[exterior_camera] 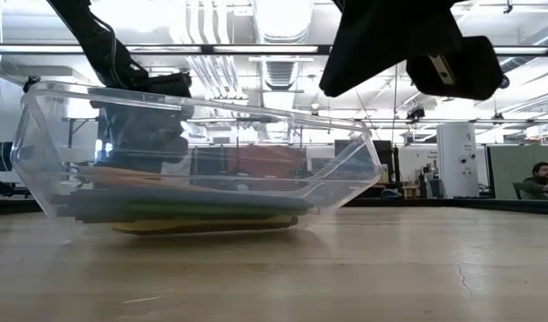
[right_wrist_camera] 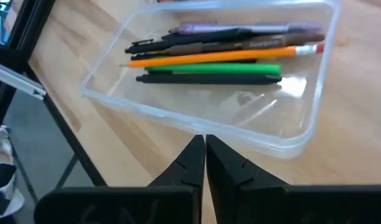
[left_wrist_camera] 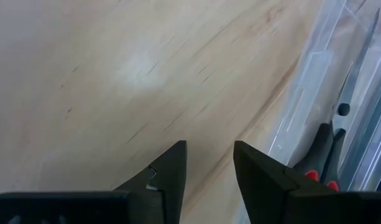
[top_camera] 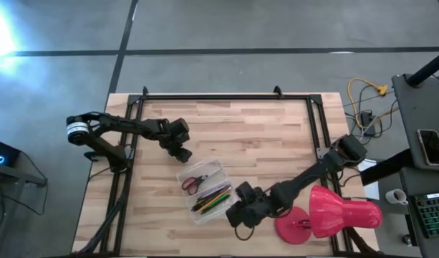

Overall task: Pick & place school supplies into a supply box
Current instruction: Close the stationery box

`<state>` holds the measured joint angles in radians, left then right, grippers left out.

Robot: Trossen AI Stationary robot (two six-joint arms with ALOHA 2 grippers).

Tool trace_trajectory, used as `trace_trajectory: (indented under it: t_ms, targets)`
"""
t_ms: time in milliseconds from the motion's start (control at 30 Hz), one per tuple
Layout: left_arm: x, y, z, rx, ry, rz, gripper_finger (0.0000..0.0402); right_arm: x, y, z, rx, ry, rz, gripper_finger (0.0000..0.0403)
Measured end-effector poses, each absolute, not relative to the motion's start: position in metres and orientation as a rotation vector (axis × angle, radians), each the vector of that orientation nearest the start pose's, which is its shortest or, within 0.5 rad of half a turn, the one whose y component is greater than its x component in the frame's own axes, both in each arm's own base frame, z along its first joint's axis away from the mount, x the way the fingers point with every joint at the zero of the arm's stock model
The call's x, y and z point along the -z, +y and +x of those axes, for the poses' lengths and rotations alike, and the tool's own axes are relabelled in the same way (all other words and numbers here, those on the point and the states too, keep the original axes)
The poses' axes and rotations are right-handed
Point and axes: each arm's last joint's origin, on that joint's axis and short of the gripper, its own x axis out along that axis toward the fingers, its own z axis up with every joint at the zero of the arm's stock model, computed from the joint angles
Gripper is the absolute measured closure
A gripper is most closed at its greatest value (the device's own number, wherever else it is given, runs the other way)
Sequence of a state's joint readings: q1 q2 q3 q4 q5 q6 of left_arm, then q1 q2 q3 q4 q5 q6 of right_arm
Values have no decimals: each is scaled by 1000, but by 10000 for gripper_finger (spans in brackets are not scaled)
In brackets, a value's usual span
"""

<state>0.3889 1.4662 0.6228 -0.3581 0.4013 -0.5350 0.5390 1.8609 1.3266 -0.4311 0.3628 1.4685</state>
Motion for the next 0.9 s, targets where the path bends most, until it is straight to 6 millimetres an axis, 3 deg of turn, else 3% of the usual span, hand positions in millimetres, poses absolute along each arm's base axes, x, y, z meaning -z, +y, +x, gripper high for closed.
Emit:
trace_trajectory:
  t_ms: [533,900]
  targets:
    - [-132,81,227,-282,1068,-927,280,-189,188,338,437,850,964,394]
    - [-127,79,235,-224,1058,-996,280,-157,170,332,484,822,1031,394]
